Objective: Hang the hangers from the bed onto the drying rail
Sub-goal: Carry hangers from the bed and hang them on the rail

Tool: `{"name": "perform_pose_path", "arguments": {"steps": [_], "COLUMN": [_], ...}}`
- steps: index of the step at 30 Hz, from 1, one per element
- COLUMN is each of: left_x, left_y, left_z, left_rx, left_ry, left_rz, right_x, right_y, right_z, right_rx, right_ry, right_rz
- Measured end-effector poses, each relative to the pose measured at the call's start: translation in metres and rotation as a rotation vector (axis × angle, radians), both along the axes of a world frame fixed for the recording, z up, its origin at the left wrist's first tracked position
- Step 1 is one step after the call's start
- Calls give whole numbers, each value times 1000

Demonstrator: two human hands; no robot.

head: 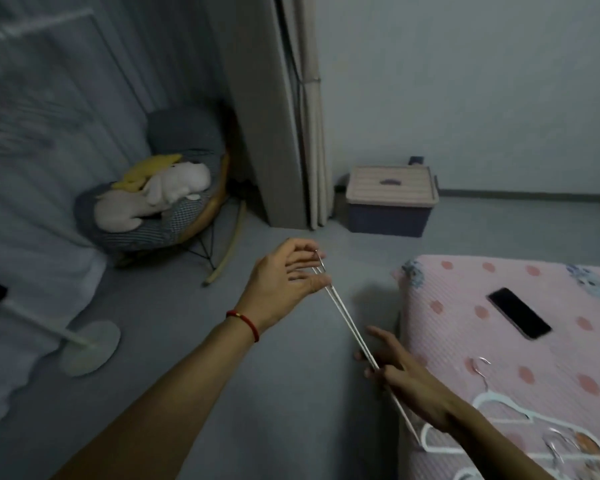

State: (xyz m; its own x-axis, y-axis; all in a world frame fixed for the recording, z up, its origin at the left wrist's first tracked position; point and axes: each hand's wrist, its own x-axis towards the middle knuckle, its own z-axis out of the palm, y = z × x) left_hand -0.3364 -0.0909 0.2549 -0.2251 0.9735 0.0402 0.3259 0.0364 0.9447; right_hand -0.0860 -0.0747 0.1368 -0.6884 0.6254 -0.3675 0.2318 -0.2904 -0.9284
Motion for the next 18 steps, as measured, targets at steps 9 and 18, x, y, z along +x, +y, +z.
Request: {"name": "perform_pose_path", "arguments": {"steps": [9, 18], "left_x": [-160, -331], "left_y": [-93, -239], "left_z": [9, 22], "left_rx": [102, 154], "left_ry": [-54, 106], "left_rz": [312, 682], "right_x": [-170, -370], "right_y": [-23, -85], "right_z": [23, 56], "right_rx": [-9, -76], "right_ry": [-6, -64], "right_rz": [272, 551]}}
